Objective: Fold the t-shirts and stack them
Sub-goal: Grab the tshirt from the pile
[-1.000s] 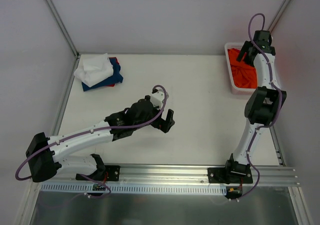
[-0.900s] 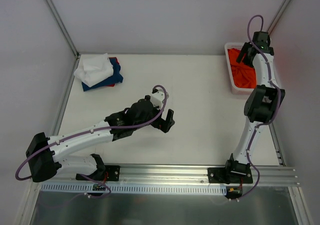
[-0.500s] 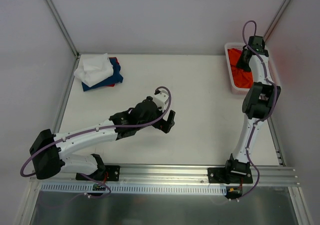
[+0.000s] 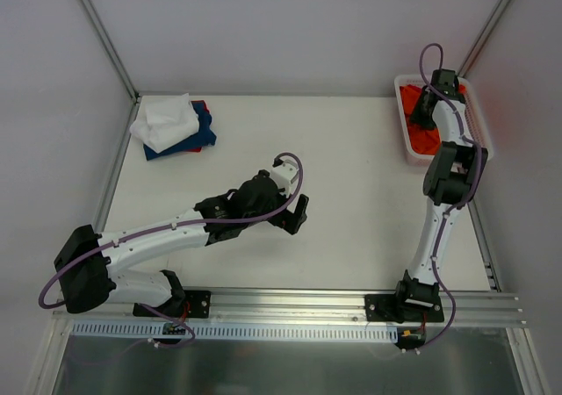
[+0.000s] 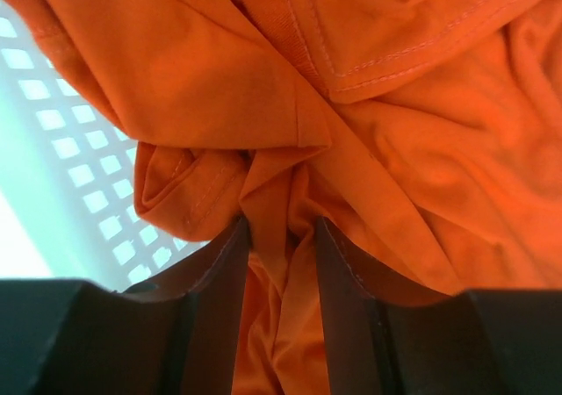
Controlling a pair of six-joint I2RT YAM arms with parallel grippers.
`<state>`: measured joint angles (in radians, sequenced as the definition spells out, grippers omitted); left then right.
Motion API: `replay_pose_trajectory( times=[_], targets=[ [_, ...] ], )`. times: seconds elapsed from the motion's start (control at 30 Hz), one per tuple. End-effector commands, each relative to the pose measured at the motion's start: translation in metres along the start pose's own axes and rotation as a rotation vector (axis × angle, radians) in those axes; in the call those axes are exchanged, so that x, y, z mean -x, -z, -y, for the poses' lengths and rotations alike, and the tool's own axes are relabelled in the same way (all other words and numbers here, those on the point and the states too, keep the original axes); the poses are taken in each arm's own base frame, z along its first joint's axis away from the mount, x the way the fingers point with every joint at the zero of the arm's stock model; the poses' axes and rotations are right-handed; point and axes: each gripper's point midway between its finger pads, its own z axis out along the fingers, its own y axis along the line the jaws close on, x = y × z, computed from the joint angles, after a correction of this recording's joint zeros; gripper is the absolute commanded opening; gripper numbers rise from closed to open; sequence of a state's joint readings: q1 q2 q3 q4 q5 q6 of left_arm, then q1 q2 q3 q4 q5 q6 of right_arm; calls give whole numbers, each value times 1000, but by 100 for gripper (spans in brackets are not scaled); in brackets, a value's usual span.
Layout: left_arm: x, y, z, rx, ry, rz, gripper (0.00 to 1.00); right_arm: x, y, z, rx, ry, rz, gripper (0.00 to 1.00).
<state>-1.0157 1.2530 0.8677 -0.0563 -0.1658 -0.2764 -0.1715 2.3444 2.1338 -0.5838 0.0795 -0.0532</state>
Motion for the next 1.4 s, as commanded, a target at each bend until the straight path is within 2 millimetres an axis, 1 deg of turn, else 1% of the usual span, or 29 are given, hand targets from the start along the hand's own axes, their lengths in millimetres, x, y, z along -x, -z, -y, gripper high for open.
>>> replay_pose_trajectory(
  times=[0.0, 0.13, 0.2, 0.23, 0.3, 0.33, 0.37, 0.4, 0.43, 0.47, 0.5, 0.57, 0.7, 0.73, 0.8, 0.83, 0.9, 0.93, 1.0, 1.03, 1.1, 1.13, 1.17, 1.2, 1.27, 1.3, 1.33, 1.37],
  targets=[
    [13, 0, 6, -9, -16, 39, 99, 6, -3, -9, 40, -11, 19, 40],
    [13, -2, 6, -7, -17, 35, 99, 0, -8, -9, 43, -14, 12, 38],
    [12, -3, 6, -8, -17, 32, 99, -4, -10, -9, 42, -10, 3, 34],
    [12, -3, 6, -8, -17, 32, 99, -3, -10, -8, 43, -10, 5, 26],
    [11, -3, 6, -10, -14, 29, 99, -6, -9, -7, 35, -10, 3, 18],
    [10, -4, 6, -10, -13, 26, 99, -5, -8, -7, 36, -13, 4, 9],
    [10, -4, 6, -11, -11, 26, 99, -7, -8, -6, 34, -18, 1, 6],
    [10, -4, 7, -13, -10, 25, 99, -5, -5, -7, 35, -19, 7, 0],
    [10, -4, 7, -14, -9, 23, 99, -4, -3, -7, 36, -21, 10, 0],
    [9, -4, 7, -15, -5, 22, 99, -9, -3, -7, 36, -18, 2, 0],
    [8, -4, 8, -16, -3, 21, 99, -3, 4, -8, 38, -20, 24, 0],
    [8, -3, 8, -18, 2, 22, 99, 1, 11, -8, 30, -25, 39, 0],
    [7, -2, 6, -13, 3, 22, 99, 18, 40, -11, 30, -27, 105, 0],
    [7, -2, 5, -8, 5, 24, 99, 30, 58, -14, 34, -23, 142, 0],
    [7, -1, 5, -5, 7, 28, 99, 40, 78, -20, 30, 5, 181, 0],
    [6, 0, 4, -5, 8, 26, 99, 50, 102, -26, 44, 16, 223, 0],
    [8, 2, 5, -7, 12, 33, 99, 61, 127, -29, 50, 28, 271, 0],
    [8, 2, 5, -8, 14, 35, 99, 71, 154, -34, 65, 31, 319, 0],
    [9, 4, 4, -6, 19, 43, 99, 79, 182, -37, 78, 34, 365, 0],
    [9, 5, 4, -6, 19, 43, 99, 86, 212, -41, 98, 32, 415, 0],
    [9, 5, 3, -4, 21, 46, 99, 89, 241, -46, 121, 38, 460, 0],
    [8, 5, 3, -3, 20, 43, 99, 89, 257, -53, 138, 53, 482, 0],
    [8, 5, 3, -1, 23, 43, 99, 93, 287, -54, 153, 56, 532, 0],
    [8, 6, 3, -2, 23, 45, 99, 93, 303, -57, 160, 73, 557, 0],
    [8, 6, 3, -2, 28, 45, 99, 88, 337, -71, 201, 104, 599, 0],
    [7, 5, 3, -1, 27, 42, 99, 89, 373, -72, 232, 108, 661, 0],
    [6, 5, 2, 1, 30, 41, 99, 82, 394, -85, 270, 142, 691, 0],
    [6, 5, 2, 2, 32, 41, 99, 79, 414, -88, 288, 154, 725, 0]
  ],
)
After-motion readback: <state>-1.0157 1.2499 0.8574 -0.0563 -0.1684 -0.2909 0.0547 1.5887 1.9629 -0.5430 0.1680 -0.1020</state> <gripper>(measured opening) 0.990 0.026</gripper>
